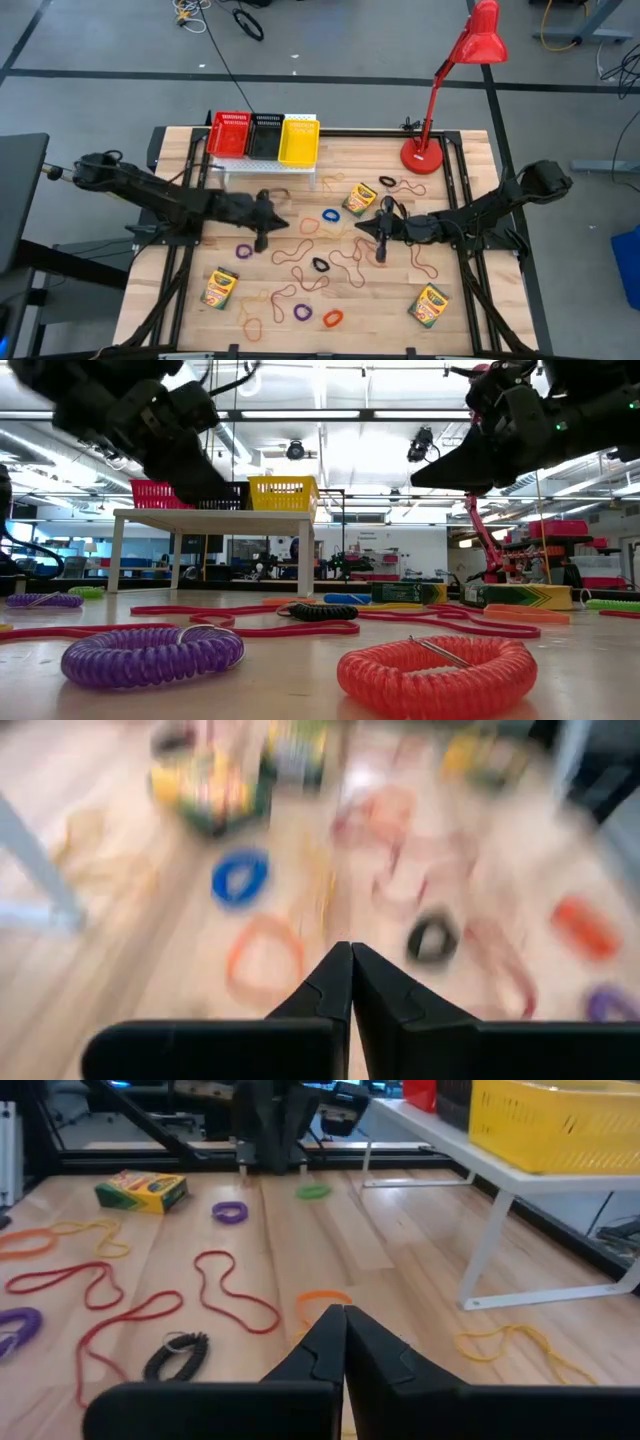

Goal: Pick & Place Office Desk Supplies
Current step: Put the red rubber band into the red bin on the shelf

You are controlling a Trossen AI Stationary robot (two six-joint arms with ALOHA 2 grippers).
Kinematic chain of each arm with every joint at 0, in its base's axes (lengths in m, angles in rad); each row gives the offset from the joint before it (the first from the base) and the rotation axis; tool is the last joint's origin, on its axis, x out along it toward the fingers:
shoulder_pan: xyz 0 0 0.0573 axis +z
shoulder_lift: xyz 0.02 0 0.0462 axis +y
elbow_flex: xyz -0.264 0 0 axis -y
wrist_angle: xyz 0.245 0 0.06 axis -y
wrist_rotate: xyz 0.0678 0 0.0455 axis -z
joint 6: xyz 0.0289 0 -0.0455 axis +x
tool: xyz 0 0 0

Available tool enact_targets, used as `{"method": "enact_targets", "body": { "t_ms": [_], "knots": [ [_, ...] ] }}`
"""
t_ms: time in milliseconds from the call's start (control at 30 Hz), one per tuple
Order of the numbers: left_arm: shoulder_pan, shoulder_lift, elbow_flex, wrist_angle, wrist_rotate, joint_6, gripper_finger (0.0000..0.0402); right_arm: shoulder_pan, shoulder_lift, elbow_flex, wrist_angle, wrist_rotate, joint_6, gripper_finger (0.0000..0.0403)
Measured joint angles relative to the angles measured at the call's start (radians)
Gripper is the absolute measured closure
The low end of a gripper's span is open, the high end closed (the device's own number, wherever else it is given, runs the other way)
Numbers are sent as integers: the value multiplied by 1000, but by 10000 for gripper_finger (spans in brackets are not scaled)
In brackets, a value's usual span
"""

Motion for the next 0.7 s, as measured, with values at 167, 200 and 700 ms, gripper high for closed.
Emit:
{"method": "enact_targets", "body": {
  "t_ms": [167, 200, 700],
  "knots": [
    [-139, 124, 177, -271, -78, -181, 345, 24, 0, 0, -1, 0, -13, 394],
    [-160, 154, 201, -299, -79, -210, 336, 27, 0, 0, -1, 0, -17, 394],
    [-242, 548, 421, -502, -165, -370, 245, 33, 0, 0, -3, -2, 45, 394]
  ]
}}
